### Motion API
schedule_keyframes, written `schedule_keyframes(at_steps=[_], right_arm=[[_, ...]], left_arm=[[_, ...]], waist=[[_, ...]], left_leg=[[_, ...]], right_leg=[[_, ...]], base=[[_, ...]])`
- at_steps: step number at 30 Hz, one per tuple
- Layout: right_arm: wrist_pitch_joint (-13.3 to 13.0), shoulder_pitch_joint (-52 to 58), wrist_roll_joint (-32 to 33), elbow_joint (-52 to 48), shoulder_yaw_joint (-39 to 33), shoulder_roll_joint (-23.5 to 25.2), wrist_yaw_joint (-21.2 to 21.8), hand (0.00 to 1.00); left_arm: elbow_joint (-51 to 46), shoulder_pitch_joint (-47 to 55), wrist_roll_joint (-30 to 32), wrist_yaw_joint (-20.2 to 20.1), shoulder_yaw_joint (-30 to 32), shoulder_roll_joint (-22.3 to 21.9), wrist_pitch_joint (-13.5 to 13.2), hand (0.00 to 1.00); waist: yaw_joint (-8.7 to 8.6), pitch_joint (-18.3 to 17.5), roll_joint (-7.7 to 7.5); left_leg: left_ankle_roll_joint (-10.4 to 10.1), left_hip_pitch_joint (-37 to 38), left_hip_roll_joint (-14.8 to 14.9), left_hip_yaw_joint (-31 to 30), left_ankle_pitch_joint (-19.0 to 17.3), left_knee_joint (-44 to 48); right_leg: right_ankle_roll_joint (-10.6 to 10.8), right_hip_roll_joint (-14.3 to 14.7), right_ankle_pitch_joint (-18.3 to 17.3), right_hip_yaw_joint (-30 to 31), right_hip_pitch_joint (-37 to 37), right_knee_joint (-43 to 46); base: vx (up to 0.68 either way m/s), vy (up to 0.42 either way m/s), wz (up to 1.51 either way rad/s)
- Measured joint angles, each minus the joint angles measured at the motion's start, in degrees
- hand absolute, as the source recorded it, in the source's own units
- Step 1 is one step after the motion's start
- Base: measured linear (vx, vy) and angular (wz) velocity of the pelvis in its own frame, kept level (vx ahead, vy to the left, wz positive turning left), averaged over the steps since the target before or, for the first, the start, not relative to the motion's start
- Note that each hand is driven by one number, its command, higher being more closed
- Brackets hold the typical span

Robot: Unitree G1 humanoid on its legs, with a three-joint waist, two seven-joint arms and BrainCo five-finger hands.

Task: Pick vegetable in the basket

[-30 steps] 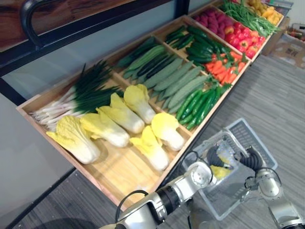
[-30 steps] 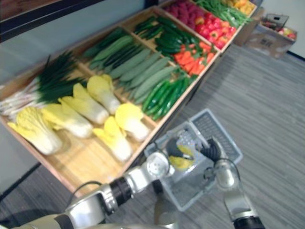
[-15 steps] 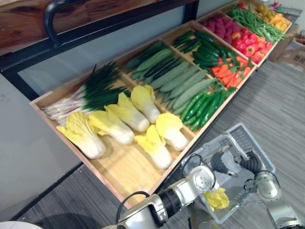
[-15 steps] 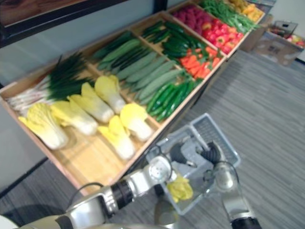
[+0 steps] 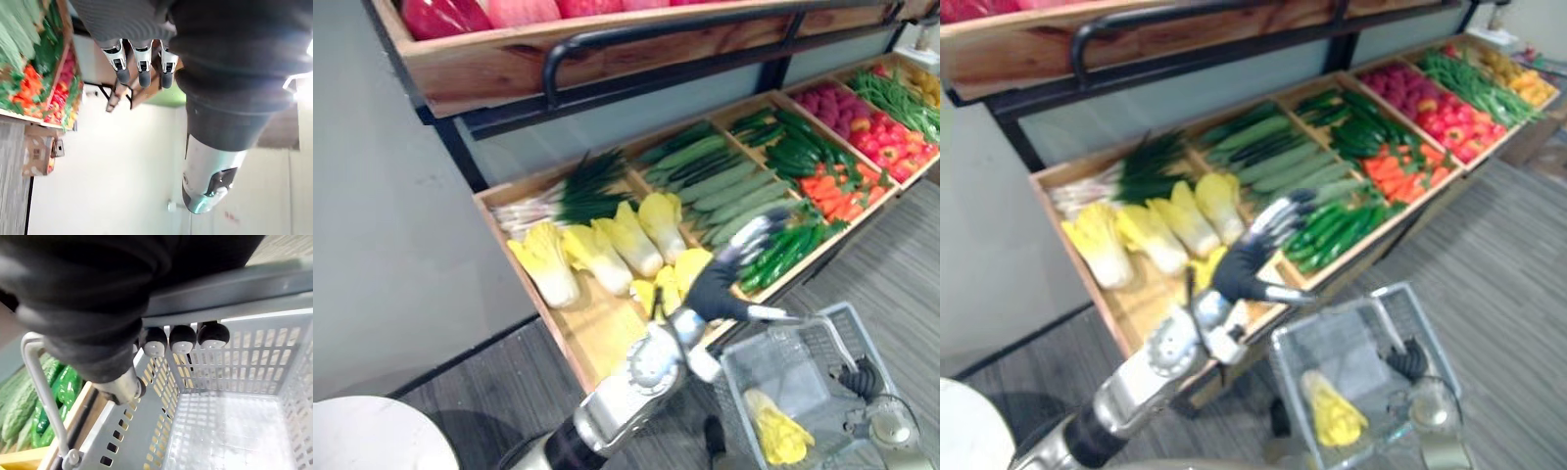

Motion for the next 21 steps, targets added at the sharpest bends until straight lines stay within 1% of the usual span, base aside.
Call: schedule_keyframes(at_steps=[2, 4, 7, 8, 10, 11, 12, 14, 15, 17, 19, 21], right_arm=[[0.1, 0.77, -0.53, 2.64, -0.02, 0.03, 0.12, 1.0], [0.2, 1.24, -0.55, 6.04, -0.61, 0.45, 0.12, 1.0], [0.22, 0.99, -2.27, 10.91, -2.95, 2.01, -0.19, 1.0], [0.25, 1.04, -2.33, 12.85, -3.8, 2.71, -0.23, 1.0], [0.32, 1.11, -2.33, 15.27, -4.76, 3.95, -0.51, 1.0], [0.41, 1.19, -2.45, 16.32, -4.76, 4.27, -0.52, 1.0], [0.44, 1.2, -2.47, 16.81, -4.76, 4.46, -0.59, 1.0], [0.45, 1.17, -2.47, 18.54, -4.99, 5.42, -1.1, 1.0], [0.44, 1.17, -2.47, 18.74, -5.06, 5.57, -1.3, 1.0], [0.59, 1.23, -2.45, 20.9, -6.78, 6.51, -2.64, 1.0], [0.64, 1.01, -2.44, 21.97, -7.53, 6.54, -2.98, 1.0], [0.64, 0.75, -2.43, 22.74, -8.79, 7.07, -3.74, 1.0]], left_arm=[[-2.83, 6.32, -1.31, 0.05, 3.7, 1.64, -0.53, 0.0], [-4.69, 10.57, -3.38, 0.06, 6.09, 1.73, -1.45, 0.0], [-6.19, 16.29, -5.16, -0.03, 7.58, 1.72, -3.04, 0.0], [-6.12, 18.69, -5.7, -0.27, 7.99, 1.71, -3.08, 0.0], [-6.06, 22.01, -5.7, -0.51, 8.83, 1.72, -3.08, 0.0], [-5.91, 23.54, -5.69, -0.59, 9.36, 1.72, -3.08, 0.0], [-5.82, 24.19, -5.69, -0.68, 9.74, 1.7, -3.09, 0.0], [-3.7, 25.84, -5.68, -1.5, 12.43, 1.34, -3.41, 0.0], [-3.36, 26.06, -5.68, -1.57, 12.8, 1.21, -3.49, 0.0], [-0.71, 27.38, -5.95, -1.76, 15.0, 1.0, -3.64, 0.0], [-0.42, 29.07, -7.72, -1.86, 15.99, 1.01, -3.64, 0.0], [-0.41, 30.21, -7.97, -2.38, 16.48, 1.02, -3.65, 0.0]], waist=[[0.87, -0.27, 0.42], [1.56, -0.46, 0.68], [2.14, -0.75, 0.8], [2.8, -1.23, 0.83], [2.98, -1.61, 0.72], [3.0, -1.85, 1.0], [3.01, -1.92, 0.9], [3.44, -2.33, 1.36], [3.53, -2.37, 1.43], [4.48, -2.42, 1.51], [4.67, -2.42, 1.48], [4.81, -2.41, 1.43]], left_leg=[[-0.02, -0.49, 0.07, -0.18, 0.0, 0.51], [-0.01, -1.03, 0.02, -1.37, 0.01, 0.86], [0.01, -0.95, 0.09, -1.78, 0.04, 0.95], [0.03, -0.98, 0.07, -1.85, 0.06, 0.93], [0.04, -1.08, 0.03, -2.39, 0.1, 0.93], [0.06, -1.14, -0.05, -2.91, 0.18, 0.93], [0.08, -1.3, -0.08, -2.95, 0.21, 0.93], [0.26, -1.85, -0.24, -3.51, 0.55, 0.91], [0.23, -1.89, -0.24, -3.61, 0.59, 0.91], [0.05, -2.04, -0.15, -4.79, 0.88, 0.87], [-0.03, -2.25, -0.07, -5.59, 0.99, 0.85], [-0.07, -2.8, -0.07, -6.17, 1.21, 0.86]], right_leg=[[-0.01, -0.1, 0.0, -0.53, 0.02, 0.0], [-0.05, -0.36, -0.03, -1.34, 0.21, 0.0], [-0.22, -0.49, -0.14, -2.12, 0.88, 0.0], [-0.32, -0.53, -0.21, -2.26, 0.88, 0.0], [-0.62, -0.63, -0.42, -2.63, 1.06, -0.01], [-0.67, -0.77, -0.46, -3.01, 1.28, -0.01], [-0.67, -0.85, -0.47, -3.2, 1.28, -0.01], [-0.66, -1.24, -0.46, -3.99, 1.27, -0.01], [-0.66, -1.24, -0.46, -4.05, 1.28, -0.01], [-0.65, -1.25, -0.49, -5.07, 1.81, -0.01], [-0.79, -1.27, -0.61, -5.78, 2.05, -0.01], [-0.99, -1.42, -0.74, -6.43, 1.99, -0.01]], base=[[0.0, -0.028, 0.15], [0.0, -0.023, 0.2], [-0.01, -0.014, 0.14], [0.0, -0.003, 0.05], [0.0, -0.003, 0.1], [0.0, -0.002, 0.16], [0.0, 0.001, 0.18], [-0.01, 0.001, 0.17], [-0.01, -0.004, 0.15], [-0.01, -0.012, 0.19], [-0.01, -0.014, 0.22], [-0.02, -0.011, 0.19]])
